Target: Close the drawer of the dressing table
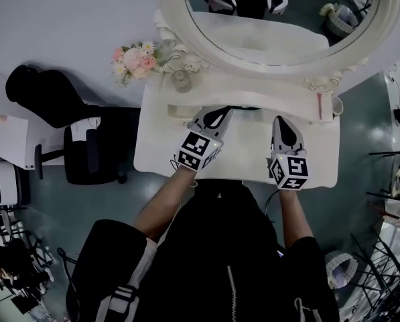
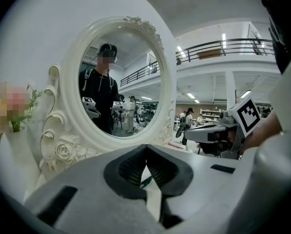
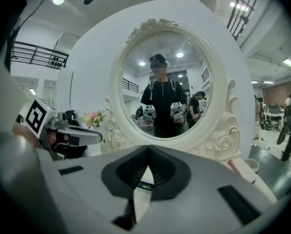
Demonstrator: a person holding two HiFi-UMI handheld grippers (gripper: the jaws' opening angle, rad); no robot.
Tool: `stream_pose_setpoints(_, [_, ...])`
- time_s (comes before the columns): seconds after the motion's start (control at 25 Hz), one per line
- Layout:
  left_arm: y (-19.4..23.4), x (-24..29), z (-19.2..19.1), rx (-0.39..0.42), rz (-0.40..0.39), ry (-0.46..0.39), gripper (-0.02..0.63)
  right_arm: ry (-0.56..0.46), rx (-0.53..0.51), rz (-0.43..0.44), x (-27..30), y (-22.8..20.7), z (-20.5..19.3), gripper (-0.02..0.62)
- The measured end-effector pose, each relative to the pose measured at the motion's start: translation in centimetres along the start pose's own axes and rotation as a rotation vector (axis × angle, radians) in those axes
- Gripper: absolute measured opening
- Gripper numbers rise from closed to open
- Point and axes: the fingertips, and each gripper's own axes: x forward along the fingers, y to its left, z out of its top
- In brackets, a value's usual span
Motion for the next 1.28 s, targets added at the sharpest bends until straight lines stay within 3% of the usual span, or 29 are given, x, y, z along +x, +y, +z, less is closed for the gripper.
stream_pose_setpoints(0.36, [1.2,0.4,0.8,-0.010,0.060,-0.010,0.005,0.007,-0.013,0.064,1.6,0.0,0.3,0.002])
stream_pose_setpoints(0.72, [5.7,-4.5,-1.2,-0.067,0.243,0.006,0.005,0.042,-0.041,0.241,5.6,5.2,-0.2,0.002])
stream_pose_setpoints(0.96, [7.7,-8.4,-4.1,-0.108,0.343,0.047,0.005,0.082,-0.063,0.338,6.5,9.0,-1.6,0.002])
stream_pose_setpoints(1.28, [7.3,-10.5,-10.2,-0.200,0.384,0.132,0.005,0.149,-0.060,0.377,6.1,10.3,-4.7,0.002])
